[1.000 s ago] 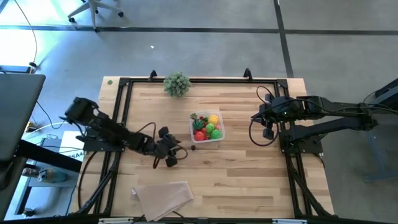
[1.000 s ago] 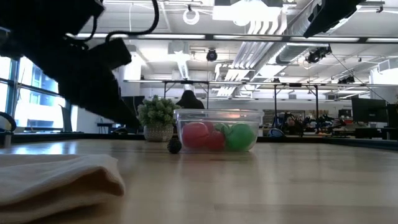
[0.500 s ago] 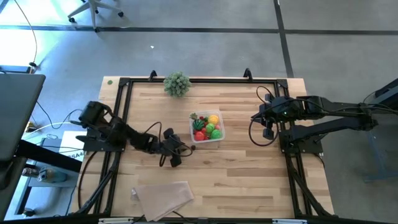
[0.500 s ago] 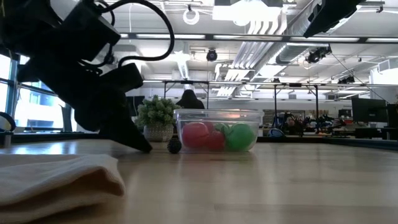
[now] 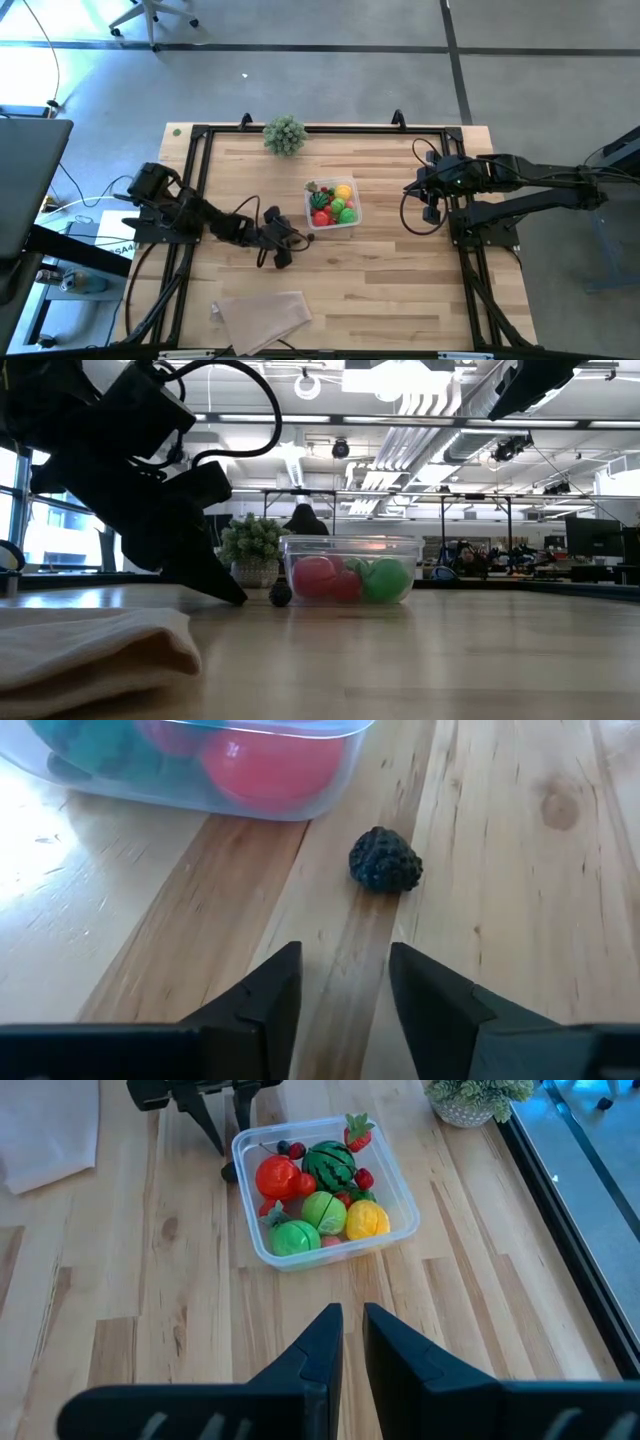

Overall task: Pick and placing Produce into tupperware
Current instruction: Put the black raspberry into the transparent bin

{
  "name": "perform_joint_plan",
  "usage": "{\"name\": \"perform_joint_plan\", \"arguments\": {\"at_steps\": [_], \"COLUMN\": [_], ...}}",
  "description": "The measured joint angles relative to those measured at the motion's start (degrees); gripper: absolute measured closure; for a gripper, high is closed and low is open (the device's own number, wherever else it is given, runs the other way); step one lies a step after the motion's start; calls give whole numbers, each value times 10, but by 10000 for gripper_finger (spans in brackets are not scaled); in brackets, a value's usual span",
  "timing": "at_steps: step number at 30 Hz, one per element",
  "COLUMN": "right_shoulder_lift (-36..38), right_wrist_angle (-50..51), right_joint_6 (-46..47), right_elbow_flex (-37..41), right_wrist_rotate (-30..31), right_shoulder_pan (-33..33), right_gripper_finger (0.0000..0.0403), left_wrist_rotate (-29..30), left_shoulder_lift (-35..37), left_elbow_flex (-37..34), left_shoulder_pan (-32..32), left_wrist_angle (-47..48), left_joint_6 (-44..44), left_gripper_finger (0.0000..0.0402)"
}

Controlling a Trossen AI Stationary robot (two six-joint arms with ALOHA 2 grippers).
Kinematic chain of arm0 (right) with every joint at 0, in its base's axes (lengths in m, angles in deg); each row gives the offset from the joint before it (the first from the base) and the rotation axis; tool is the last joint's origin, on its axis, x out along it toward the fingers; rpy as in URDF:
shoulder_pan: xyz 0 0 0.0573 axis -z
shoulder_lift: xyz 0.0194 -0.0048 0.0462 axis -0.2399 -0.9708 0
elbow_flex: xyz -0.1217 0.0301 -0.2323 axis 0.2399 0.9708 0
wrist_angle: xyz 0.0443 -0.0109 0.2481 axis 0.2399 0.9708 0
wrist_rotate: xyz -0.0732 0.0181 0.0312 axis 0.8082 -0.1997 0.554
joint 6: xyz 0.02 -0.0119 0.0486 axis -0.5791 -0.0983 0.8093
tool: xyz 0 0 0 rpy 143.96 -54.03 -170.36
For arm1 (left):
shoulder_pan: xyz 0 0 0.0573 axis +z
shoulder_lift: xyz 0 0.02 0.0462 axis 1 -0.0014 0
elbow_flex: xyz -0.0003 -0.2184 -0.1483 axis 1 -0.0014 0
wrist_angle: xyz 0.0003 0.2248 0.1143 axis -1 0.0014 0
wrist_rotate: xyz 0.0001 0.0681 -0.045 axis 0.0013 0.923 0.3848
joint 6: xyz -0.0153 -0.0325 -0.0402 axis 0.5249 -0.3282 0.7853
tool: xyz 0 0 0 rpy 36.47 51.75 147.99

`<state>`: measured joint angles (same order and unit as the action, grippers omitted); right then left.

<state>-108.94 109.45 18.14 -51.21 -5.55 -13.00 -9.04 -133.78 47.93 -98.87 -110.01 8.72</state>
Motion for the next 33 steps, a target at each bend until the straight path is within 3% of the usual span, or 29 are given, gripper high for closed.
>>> {"name": "perform_joint_plan", "arguments": {"at_steps": [10, 18, 24, 33], "right_shoulder_lift": [0, 0, 0, 0], "right_wrist_angle": [0, 0, 0, 0], "right_joint_6": [0, 0, 0, 0], "right_elbow_flex": [0, 0, 0, 0], "right_wrist_rotate": [0, 0, 0, 0], "right_shoulder_pan": [0, 0, 0, 0], "right_gripper_finger": [368, 368, 368, 368], "left_wrist_rotate": [4, -9, -29, -38], "left_shoulder_lift": [-1, -26, -67, -69], "left_elbow_flex": [0, 35, 55, 55], "left_shoulder_pan": [0, 30, 37, 30], "left_wrist_angle": [-5, -2, -18, -18], "left_joint_6": [-12, -59, -48, -37], "left_gripper_finger": [182, 186, 192, 199]}}
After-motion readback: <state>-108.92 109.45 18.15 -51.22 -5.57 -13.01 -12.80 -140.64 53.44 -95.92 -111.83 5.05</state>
